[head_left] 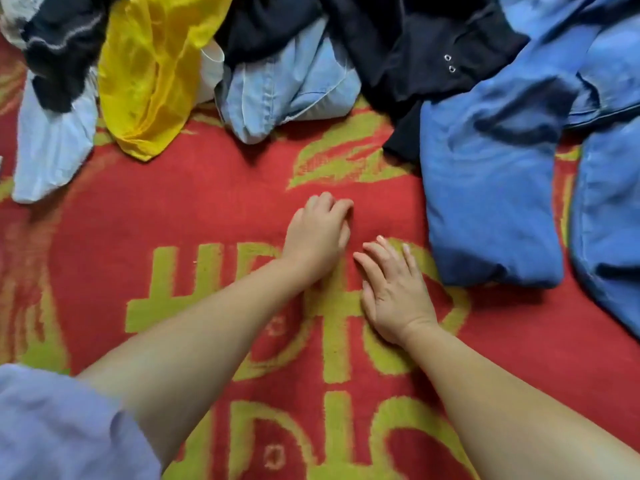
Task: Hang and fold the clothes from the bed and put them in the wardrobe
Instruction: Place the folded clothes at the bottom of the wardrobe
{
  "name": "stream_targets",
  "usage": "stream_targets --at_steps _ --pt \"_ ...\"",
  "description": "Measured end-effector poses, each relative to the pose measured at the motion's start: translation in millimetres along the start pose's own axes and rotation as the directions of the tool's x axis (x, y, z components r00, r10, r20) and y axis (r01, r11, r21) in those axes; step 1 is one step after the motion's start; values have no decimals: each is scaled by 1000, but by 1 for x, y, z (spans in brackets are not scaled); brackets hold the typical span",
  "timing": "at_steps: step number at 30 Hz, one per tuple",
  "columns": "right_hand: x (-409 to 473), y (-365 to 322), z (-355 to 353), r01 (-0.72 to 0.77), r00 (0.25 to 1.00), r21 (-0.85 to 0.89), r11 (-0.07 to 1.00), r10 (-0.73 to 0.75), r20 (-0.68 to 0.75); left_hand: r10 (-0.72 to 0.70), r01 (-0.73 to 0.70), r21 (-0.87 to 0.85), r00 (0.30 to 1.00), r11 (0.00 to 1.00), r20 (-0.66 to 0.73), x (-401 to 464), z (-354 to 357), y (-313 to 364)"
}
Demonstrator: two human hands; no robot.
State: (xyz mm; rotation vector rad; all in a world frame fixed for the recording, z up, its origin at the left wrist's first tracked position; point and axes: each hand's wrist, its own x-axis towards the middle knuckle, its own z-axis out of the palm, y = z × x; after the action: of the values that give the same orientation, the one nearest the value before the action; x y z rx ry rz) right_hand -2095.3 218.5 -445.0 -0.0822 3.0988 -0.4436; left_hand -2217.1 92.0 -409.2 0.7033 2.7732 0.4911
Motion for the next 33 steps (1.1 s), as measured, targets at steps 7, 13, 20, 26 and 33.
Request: stream_targets --at_steps 7,13,20,26,33 --pt "1 3 4 11 999 -12 1000 -11 -35 -273 314 -379 949 870 159 148 3 67" --pt "2 7 6 20 997 -28 999 -22 -77 -174 174 13 982 985 70 126 13 44" --pt "1 6 5 16 998 -69 997 -20 -53 -112 130 283 990 950 -80 -7 -15 -41" --pt "-4 -49 -23 -395 903 294 870 311 295 -80 88 77 992 993 -96 -137 -52 -6" --pt "26 -128 -193 -452 753 806 -383 322 574 96 -115 -65 963 991 -250 -219 -159 108"
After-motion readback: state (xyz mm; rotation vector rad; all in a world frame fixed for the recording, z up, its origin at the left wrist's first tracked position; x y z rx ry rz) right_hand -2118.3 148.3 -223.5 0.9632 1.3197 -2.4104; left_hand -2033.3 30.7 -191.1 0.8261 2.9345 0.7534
